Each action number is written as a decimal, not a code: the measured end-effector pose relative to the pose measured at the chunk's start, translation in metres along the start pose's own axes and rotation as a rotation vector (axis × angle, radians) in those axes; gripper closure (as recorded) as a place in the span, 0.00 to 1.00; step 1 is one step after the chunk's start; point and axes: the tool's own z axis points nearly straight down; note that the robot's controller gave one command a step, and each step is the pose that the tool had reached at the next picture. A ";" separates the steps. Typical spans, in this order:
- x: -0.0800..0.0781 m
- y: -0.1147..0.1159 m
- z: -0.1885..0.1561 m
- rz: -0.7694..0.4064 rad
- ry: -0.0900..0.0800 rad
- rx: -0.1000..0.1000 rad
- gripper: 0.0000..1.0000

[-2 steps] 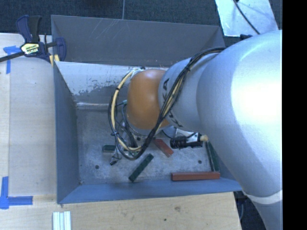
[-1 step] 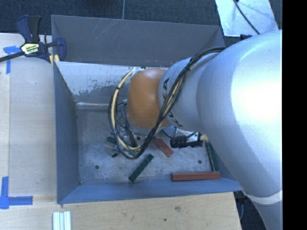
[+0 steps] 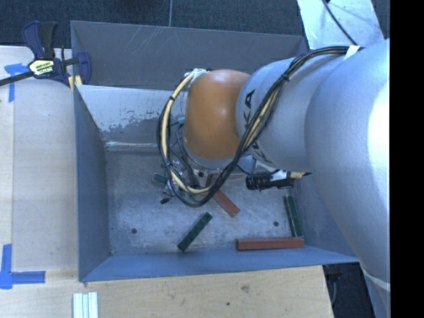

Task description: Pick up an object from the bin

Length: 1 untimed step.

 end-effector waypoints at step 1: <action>-0.001 0.000 -0.003 0.001 0.003 0.002 1.00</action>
Offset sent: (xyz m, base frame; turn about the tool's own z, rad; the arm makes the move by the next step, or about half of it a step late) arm -0.0002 0.0001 0.0031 0.0000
